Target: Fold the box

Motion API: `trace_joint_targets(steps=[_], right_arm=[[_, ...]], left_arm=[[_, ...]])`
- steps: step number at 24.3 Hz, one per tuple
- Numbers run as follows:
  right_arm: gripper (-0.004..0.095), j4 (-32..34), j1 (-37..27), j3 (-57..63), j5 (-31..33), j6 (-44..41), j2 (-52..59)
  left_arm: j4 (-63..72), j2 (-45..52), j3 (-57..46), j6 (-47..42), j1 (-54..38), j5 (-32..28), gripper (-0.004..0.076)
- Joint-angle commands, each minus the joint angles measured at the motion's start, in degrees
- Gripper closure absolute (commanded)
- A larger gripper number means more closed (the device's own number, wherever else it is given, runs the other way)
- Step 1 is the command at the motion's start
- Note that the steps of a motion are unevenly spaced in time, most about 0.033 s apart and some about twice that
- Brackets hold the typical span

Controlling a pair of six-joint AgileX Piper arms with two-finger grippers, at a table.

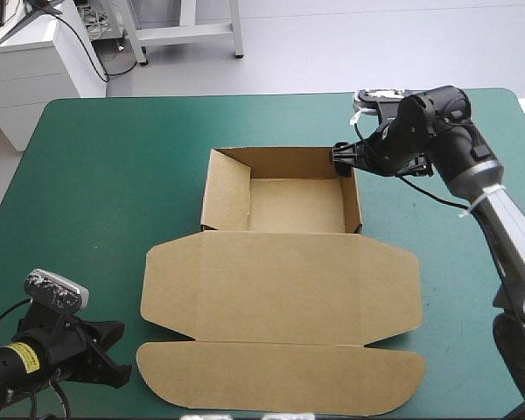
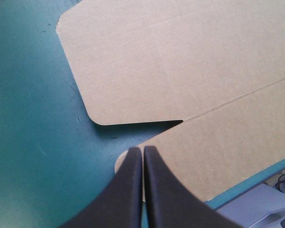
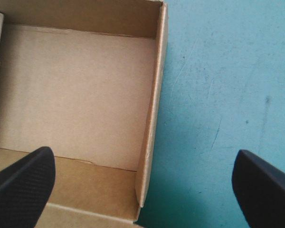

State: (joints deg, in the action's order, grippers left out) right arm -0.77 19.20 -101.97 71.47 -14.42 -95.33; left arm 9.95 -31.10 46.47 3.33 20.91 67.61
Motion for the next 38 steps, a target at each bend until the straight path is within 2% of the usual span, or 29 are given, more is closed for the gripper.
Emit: trace_joint_targets(steps=[1, 5, 13, 15, 17, 19, 20, 21, 22, 31, 38], right_arm=[[-0.0018, 1.19, -0.09, -1.35, -0.06, -0.16, -1.66], [-0.0018, 1.56, -0.09, -1.35, -0.06, -0.16, -6.85], [-0.0014, -1.98, -0.09, -1.35, 0.2, 1.69, -14.08], [0.002, -2.24, -0.09, -1.35, 0.2, 2.09, -14.45], [0.0123, -2.24, -0.09, -1.35, 0.2, 1.8, -14.58], [0.0398, -2.07, -0.09, -1.35, 0.2, 1.8, -14.58], [0.0671, -2.07, -0.09, -1.35, 0.2, 1.8, -14.58], [0.083, -2.07, -0.09, -1.35, 0.2, 2.17, -14.58], [0.0909, -2.59, -0.09, -1.35, 0.2, 2.87, -14.58], [0.0912, -2.86, -0.22, -2.03, 0.2, 5.9, -13.14], [0.0912, 3.45, -7.97, -11.43, 0.2, 10.71, -5.63]], left_arm=[[2.27, -0.45, 1.38, -0.36, 0.22, -2.52, 0.0732], [2.97, -0.45, 1.38, -0.36, 0.22, -2.52, 0.0732], [3.36, -0.45, 1.38, -0.36, 0.22, -3.07, 0.0732], [3.36, -0.45, 1.38, -0.36, 0.22, -3.07, 0.0732], [3.36, -0.45, 1.38, -0.36, 0.22, -3.07, 0.0732], [3.36, -0.45, 1.38, -0.36, 0.22, -2.97, 0.0732], [3.36, -0.45, 1.38, -0.36, 0.22, -2.97, 0.0732], [3.36, -0.45, 1.38, -0.36, 0.22, -2.97, 0.0732], [3.36, -0.45, 1.38, -0.36, 0.22, -2.97, 0.0732], [3.36, -0.45, 1.38, -0.36, 0.22, -2.51, 0.0732], [3.35, -0.45, 1.38, -0.36, 0.22, -2.61, 0.0732]])
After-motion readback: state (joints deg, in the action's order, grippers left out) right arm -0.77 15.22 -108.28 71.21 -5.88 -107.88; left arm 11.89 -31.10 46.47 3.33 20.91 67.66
